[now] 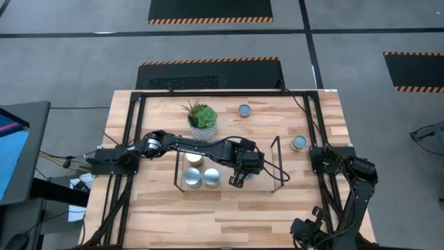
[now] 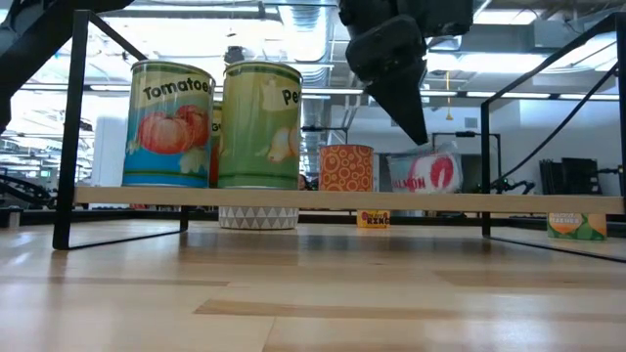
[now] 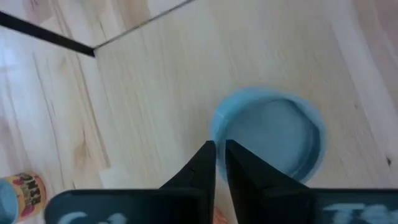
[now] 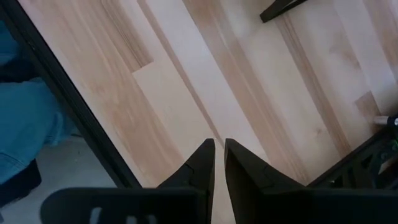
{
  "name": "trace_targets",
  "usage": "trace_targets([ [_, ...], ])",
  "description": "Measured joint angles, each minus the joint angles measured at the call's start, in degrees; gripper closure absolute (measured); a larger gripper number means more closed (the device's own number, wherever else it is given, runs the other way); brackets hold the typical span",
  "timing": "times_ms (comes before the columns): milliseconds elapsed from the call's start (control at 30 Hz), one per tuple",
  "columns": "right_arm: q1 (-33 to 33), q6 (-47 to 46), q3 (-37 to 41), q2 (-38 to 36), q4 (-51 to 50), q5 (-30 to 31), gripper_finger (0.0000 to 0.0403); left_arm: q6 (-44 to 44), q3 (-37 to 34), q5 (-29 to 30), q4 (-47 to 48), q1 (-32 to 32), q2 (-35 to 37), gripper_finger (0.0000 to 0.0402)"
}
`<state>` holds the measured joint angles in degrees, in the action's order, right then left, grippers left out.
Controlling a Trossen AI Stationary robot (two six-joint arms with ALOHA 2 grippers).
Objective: Pick and place cans onto a shelf
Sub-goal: Put the canned salmon on the shelf, then put the canned pineapple rings on the shelf
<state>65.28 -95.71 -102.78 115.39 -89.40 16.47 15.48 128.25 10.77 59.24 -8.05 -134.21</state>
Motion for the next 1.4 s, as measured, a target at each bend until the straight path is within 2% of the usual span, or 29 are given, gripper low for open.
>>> trace_targets([
  [267, 0.0, -0.1, 0.0, 0.0, 0.4, 0.0, 0.0342, 4.2, 0.0, -0.7, -4.6, 0.0, 0.0, 0.034],
  [433, 0.0, 0.1, 0.0, 0.0, 0.3, 0.0, 0.0342, 13.6, 6.9, 5.6, -1.4, -0.8, 0.6, 0.0334],
  [567, 0.0, 0.1, 0.0, 0.0, 0.1, 0.6, 0.0342, 19.1, 5.2, 11.3, -0.8, -1.8, 7.4, 0.0334],
  [767, -0.1, 0.2, 0.0, 0.1, 0.0, 2.3, 0.0342, 6.6, 6.7, 12.0, 8.8, -2.3, 21.0, 0.0333],
  [900, -0.1, 0.3, 0.0, 0.1, -0.7, 4.8, 0.0342, -4.2, 6.5, 13.3, 22.8, -2.5, 29.0, 0.0333],
  [967, -0.1, 1.7, 0.0, 0.1, -0.6, 7.8, 0.0342, -11.7, 6.5, 13.5, 31.1, -2.4, 33.4, 0.0333],
  [1033, 0.0, 4.9, 0.0, 0.1, -0.6, 12.7, 0.0342, -18.5, 4.1, 13.5, 29.9, -2.0, 38.3, 0.0333],
  [1133, -0.5, 14.3, 0.0, 0.1, -0.6, 23.1, 0.0342, -22.0, -2.4, 10.9, 29.5, -2.9, 45.8, 0.0333],
  [1167, -0.9, 17.5, 0.0, 0.1, -0.6, 26.1, 0.0342, -23.8, -4.8, 12.3, 30.2, -3.2, 48.0, 0.0333],
  [1267, -3.3, 26.8, 0.0, -0.2, -0.6, 36.8, 0.0342, -29.1, -15.6, 16.9, 29.4, -4.2, 54.8, 0.0333],
  [1333, -5.5, 32.4, 0.0, -0.5, -0.6, 44.7, 0.0342, -30.4, -24.3, 17.3, 25.9, -4.6, 59.0, 0.0333],
  [1400, -8.2, 36.6, 0.0, -0.9, -0.6, 49.6, 0.0342, -31.3, -33.8, 16.2, 21.8, -5.5, 62.2, 0.0333],
])
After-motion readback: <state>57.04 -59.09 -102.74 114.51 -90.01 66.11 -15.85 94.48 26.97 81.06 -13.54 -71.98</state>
